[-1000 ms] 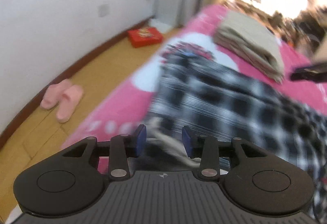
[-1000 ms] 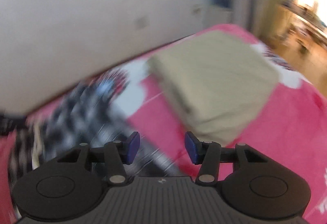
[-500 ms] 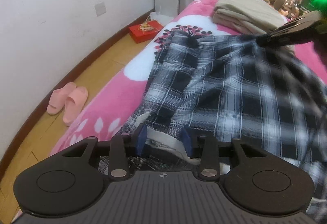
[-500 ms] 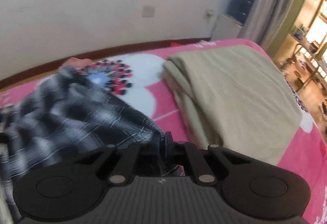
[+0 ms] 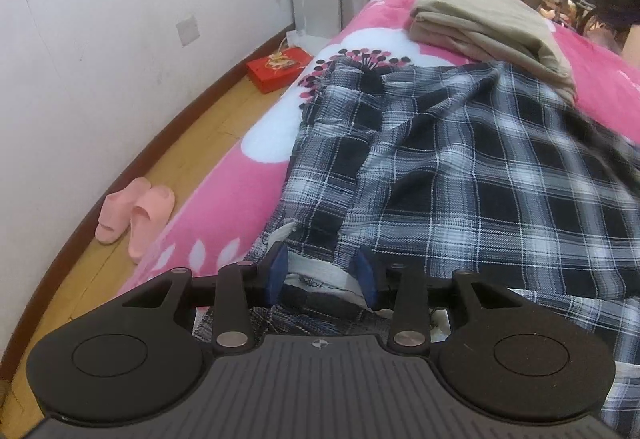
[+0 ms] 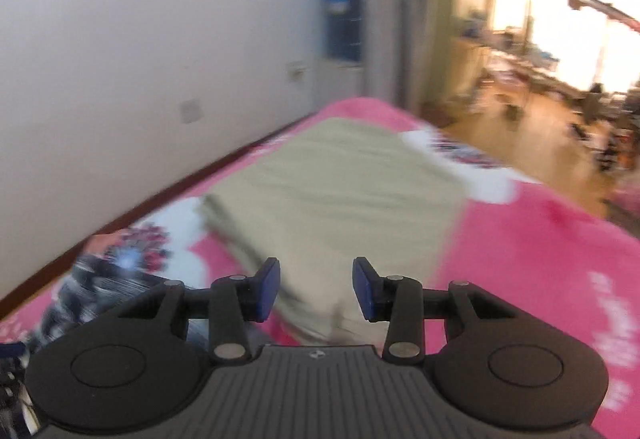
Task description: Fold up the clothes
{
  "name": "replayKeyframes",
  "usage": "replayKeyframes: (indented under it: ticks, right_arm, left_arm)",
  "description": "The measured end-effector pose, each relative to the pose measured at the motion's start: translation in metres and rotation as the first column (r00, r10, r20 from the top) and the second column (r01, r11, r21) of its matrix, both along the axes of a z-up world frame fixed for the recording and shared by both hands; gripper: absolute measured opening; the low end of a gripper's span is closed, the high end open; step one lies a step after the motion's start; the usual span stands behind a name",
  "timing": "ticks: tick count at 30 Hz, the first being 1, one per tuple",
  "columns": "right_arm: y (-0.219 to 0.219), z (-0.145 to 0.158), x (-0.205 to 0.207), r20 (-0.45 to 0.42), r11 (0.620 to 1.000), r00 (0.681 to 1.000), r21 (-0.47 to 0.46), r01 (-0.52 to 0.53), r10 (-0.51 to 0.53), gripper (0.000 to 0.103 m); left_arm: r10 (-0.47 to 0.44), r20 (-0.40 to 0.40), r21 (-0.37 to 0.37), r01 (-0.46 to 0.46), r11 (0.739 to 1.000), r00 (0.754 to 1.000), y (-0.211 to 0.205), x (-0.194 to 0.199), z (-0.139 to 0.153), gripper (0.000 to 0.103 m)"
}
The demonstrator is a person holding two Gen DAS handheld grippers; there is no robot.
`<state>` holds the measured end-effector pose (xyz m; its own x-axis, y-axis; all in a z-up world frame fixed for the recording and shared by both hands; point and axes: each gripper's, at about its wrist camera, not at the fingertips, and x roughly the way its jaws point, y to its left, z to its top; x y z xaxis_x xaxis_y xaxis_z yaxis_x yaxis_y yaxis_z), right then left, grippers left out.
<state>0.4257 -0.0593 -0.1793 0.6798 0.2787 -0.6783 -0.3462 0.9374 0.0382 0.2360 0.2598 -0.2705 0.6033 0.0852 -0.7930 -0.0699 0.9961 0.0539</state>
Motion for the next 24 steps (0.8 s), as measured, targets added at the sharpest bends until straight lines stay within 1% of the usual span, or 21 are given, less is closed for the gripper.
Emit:
replayKeyframes:
  ticks: [1,4,7,10,13,16,19,21,24]
  right_arm:
    - [-0.015,0.006,-0.007,-0.005,0.999,0.999,-0.007,0.032,-0.032,0.042]
    - [-0.071,0.014,-0.054,-0.062,0.99,0.989,-0.049,0.134,-0.137,0.042]
    - [-0.119,0.004,-0.1,-0.143,0.969,0.962,-0.11,0.22,-0.234,0.042]
    - [-0.157,-0.008,-0.153,-0.189,0.947,0.935,-0.177,0.268,-0.299,0.042]
    - [-0.194,-0.02,-0.207,-0.227,0.919,0.904,-0.245,0.308,-0.363,0.042]
    - [-0.221,-0.026,-0.248,-0.25,0.906,0.883,-0.256,0.336,-0.398,0.042]
    - [-0.242,-0.026,-0.288,-0.252,0.902,0.879,-0.268,0.338,-0.405,0.042]
    - [-0.248,-0.029,-0.309,-0.263,0.908,0.882,-0.266,0.324,-0.391,0.042]
    - [-0.258,-0.034,-0.331,-0.272,0.918,0.89,-0.264,0.298,-0.367,0.049]
  left_arm:
    - [0.003,-0.004,0.0,-0.003,1.0,1.0,-0.001,0.0,0.002,0.038]
    - [0.013,-0.006,0.001,-0.013,1.0,1.0,-0.002,0.0,0.011,0.038]
    - [0.024,0.01,0.017,-0.024,1.0,1.0,-0.009,-0.004,0.025,0.038]
    - [0.018,0.029,0.031,-0.019,0.999,0.999,-0.025,-0.009,0.04,0.038]
    - [-0.03,0.033,0.028,0.029,0.999,0.999,-0.054,-0.013,0.053,0.038]
    - [-0.111,0.011,0.003,0.111,0.994,0.994,-0.096,-0.02,0.06,0.038]
    - [-0.212,-0.023,-0.027,0.212,0.977,0.977,-0.148,-0.029,0.062,0.039]
    - [-0.29,-0.044,-0.014,0.29,0.957,0.956,-0.185,-0.038,0.061,0.039]
    - [-0.396,-0.072,0.017,0.398,0.917,0.916,-0.239,-0.051,0.061,0.04]
